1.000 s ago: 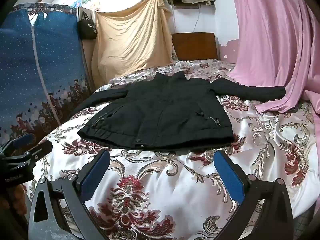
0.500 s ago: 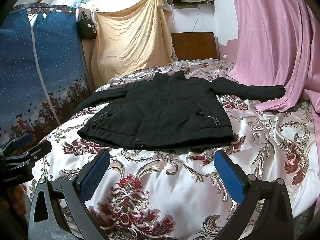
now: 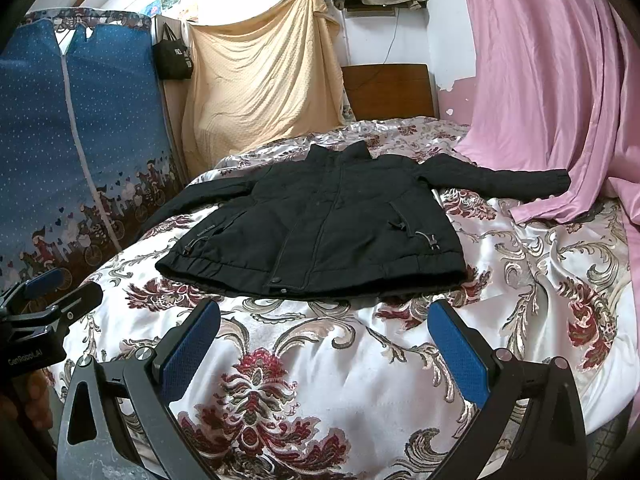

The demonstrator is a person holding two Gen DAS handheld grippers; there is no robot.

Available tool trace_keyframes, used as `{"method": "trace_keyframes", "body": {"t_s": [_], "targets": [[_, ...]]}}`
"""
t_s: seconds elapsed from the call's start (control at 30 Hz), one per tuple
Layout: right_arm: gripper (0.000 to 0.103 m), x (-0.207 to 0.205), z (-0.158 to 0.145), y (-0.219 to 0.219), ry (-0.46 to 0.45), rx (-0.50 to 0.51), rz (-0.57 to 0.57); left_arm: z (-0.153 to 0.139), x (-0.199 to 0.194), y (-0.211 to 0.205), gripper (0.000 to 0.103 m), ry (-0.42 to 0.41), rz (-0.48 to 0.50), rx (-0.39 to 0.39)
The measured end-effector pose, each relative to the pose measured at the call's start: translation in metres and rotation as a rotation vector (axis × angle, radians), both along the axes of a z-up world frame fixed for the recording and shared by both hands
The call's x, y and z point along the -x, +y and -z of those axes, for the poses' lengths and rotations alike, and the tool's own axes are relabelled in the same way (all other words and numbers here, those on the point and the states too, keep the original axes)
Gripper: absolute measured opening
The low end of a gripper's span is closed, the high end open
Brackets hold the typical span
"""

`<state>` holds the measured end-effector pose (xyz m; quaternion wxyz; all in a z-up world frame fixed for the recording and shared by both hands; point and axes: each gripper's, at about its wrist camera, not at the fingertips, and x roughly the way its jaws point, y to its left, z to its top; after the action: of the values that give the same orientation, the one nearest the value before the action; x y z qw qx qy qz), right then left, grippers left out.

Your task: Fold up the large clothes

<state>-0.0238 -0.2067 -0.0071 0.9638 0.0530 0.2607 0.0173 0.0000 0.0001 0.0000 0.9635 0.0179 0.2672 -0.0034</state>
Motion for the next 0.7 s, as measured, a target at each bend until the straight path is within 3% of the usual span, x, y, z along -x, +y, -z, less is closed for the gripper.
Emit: {"method": "trace_keyframes", "body": {"t_s": [0.7], "targets": [[0.102, 0.0000, 0.0009, 0.0003, 0.001, -0.001, 0.000, 0.0000, 0.0000, -0.0003, 0.103, -0.001, 0.002, 0.000]]}}
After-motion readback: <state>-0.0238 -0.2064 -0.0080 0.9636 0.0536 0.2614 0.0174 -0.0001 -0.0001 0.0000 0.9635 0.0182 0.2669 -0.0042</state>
